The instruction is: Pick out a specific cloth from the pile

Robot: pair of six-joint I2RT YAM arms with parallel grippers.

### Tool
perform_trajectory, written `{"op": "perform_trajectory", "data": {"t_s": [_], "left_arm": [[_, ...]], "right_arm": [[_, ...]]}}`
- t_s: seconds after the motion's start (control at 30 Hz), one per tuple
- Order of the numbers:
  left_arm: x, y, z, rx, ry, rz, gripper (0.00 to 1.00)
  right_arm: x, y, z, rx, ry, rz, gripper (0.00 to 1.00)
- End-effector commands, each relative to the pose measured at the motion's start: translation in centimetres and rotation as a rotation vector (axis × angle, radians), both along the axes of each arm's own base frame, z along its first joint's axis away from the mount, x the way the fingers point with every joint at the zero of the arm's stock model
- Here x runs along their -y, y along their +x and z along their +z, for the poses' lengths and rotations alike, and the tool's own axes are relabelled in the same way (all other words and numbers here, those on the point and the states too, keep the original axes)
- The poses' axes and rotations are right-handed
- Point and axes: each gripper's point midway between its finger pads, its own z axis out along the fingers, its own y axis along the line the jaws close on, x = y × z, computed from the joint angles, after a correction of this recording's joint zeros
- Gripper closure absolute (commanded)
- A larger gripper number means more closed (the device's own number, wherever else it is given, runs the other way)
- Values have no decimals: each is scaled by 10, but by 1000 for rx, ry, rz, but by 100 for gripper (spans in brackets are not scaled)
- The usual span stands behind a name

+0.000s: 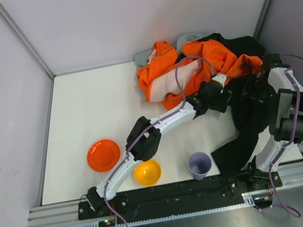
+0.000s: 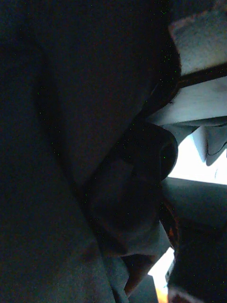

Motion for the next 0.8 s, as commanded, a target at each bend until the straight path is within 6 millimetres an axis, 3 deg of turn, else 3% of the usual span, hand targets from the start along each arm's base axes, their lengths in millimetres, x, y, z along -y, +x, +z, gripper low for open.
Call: {"op": "perform_trajectory", "data": {"t_s": [0.0, 0.17, 0.27, 0.33, 0.47, 0.6, 0.77], "left_arm": [[14, 23, 23, 127, -26, 2, 1], [19, 25, 3, 128, -7, -26, 3], [14, 26, -9, 126, 21, -13, 12], [10, 28, -10, 124, 27, 7, 25], [7, 36, -6, 129, 18, 29, 63], [3, 42, 3, 121, -2, 30, 93], [5, 40, 46, 138, -63, -8, 99]], "right_arm": [[11, 1, 7, 42, -33, -11, 50], [10, 2, 10, 58, -19, -13, 50], [10, 2, 11, 63, -15, -12, 50], [10, 2, 12, 65, -11, -13, 50], [10, 2, 13, 73, -6, -14, 50], [10, 1, 18, 87, -8, -18, 50], [7, 2, 28, 125, 0, -16, 50]]}}
